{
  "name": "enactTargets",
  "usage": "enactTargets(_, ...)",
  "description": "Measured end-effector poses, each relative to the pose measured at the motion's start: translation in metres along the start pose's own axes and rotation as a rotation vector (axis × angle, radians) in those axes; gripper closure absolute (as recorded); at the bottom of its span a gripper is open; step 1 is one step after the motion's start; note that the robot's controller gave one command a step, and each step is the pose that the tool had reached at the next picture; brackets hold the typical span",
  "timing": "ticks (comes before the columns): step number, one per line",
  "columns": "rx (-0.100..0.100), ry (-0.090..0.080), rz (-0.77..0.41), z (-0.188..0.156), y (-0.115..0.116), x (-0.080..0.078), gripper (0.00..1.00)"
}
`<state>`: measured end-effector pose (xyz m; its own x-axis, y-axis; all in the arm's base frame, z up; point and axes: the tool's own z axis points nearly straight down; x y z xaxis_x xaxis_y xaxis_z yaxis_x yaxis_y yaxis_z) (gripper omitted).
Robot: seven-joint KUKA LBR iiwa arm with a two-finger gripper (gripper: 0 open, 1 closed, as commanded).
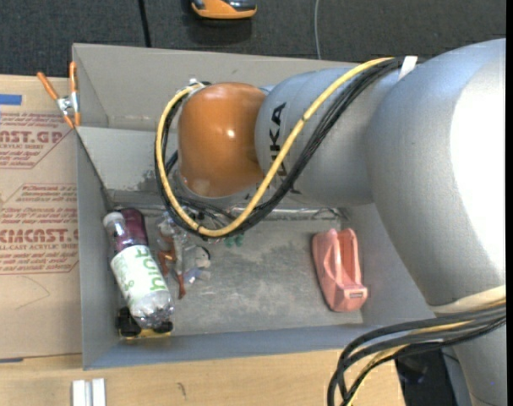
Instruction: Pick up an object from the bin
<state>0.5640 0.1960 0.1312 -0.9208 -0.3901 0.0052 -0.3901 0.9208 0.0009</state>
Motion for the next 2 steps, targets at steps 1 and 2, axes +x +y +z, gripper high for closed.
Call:
enactTargets(1, -0.001, -0.005, -0.038, -0.058, -0.02, 0.003, 1.0)
enactTargets(2, 0.002, -0.013, -0.063, -0.086, -0.024, 0.014, 1.0)
